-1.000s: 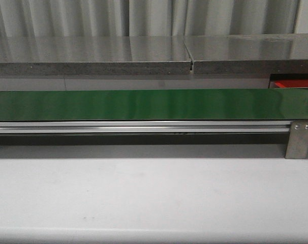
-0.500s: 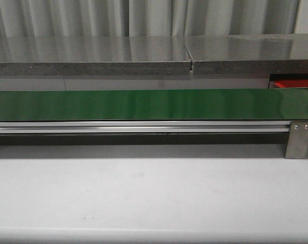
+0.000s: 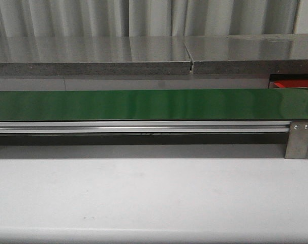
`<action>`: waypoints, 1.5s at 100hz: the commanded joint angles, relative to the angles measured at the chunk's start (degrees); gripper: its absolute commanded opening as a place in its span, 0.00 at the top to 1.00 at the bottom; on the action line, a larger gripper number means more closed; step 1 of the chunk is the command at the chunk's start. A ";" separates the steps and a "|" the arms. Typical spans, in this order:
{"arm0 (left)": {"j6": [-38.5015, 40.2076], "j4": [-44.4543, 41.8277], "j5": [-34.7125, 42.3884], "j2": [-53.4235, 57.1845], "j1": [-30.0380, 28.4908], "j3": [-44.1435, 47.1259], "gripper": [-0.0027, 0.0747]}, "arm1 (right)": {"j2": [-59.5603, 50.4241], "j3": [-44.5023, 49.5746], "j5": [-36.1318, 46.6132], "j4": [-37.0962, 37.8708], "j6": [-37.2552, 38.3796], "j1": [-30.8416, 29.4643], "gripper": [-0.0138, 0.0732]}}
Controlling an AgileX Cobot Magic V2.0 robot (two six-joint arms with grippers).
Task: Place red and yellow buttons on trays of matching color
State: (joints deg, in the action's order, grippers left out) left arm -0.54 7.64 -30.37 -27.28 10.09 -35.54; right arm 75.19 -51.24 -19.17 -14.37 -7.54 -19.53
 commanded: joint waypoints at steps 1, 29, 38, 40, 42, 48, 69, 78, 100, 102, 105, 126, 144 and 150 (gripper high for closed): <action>0.54 0.71 4.51 -0.24 0.45 -1.52 0.99 | -3.72 -1.28 1.99 1.13 -0.85 3.08 0.92; 0.54 0.71 4.51 -0.24 0.45 -1.52 0.99 | -9.83 -0.98 1.98 3.74 -0.85 13.53 0.92; 0.54 0.71 4.51 -0.24 0.45 -1.52 0.99 | -11.90 -0.98 2.20 4.56 -0.85 16.26 0.92; 0.54 0.71 4.51 -0.24 0.45 -1.52 0.99 | -12.40 -0.98 2.31 4.61 -0.85 16.78 0.92; 0.54 0.71 4.51 -0.24 0.45 -1.52 0.99 | -12.92 -0.98 2.42 4.66 -0.85 17.24 0.92; 0.54 0.71 4.51 -0.24 0.45 -1.52 0.99 | -14.48 -0.98 2.52 4.66 -0.85 18.23 0.92; 0.54 0.71 4.51 -0.24 0.45 -1.52 0.99 | -19.57 0.59 2.63 4.82 -0.85 19.03 0.92; 0.54 0.71 4.51 -0.24 0.45 -1.52 0.99 | -21.73 2.17 2.69 6.35 -0.85 19.03 0.92; 0.54 0.71 4.51 -0.24 0.45 -1.52 0.99 | -27.22 6.96 2.72 8.75 -0.85 18.96 0.92; 0.54 0.71 4.51 -0.24 0.45 -1.52 0.99 | -27.62 7.15 2.53 9.00 -0.85 18.96 0.92; 0.54 0.71 4.51 -0.24 0.45 -1.52 0.99 | -28.05 7.30 2.45 9.61 -0.85 18.96 0.92; 0.54 0.71 4.51 -0.24 0.45 -1.52 0.99 | -31.91 7.94 1.83 10.66 -0.85 18.96 0.92; 0.54 0.71 4.51 -0.24 0.45 -1.52 0.99 | -36.94 11.37 2.56 10.66 -0.85 18.96 0.92; 0.54 0.71 4.51 -0.24 0.45 -1.52 0.99 | -38.89 13.12 2.51 10.61 -0.85 18.96 0.92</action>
State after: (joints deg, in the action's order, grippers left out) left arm -0.54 7.64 -30.37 -27.28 10.09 -35.54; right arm 38.75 -38.38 -21.12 -4.47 -7.92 -0.57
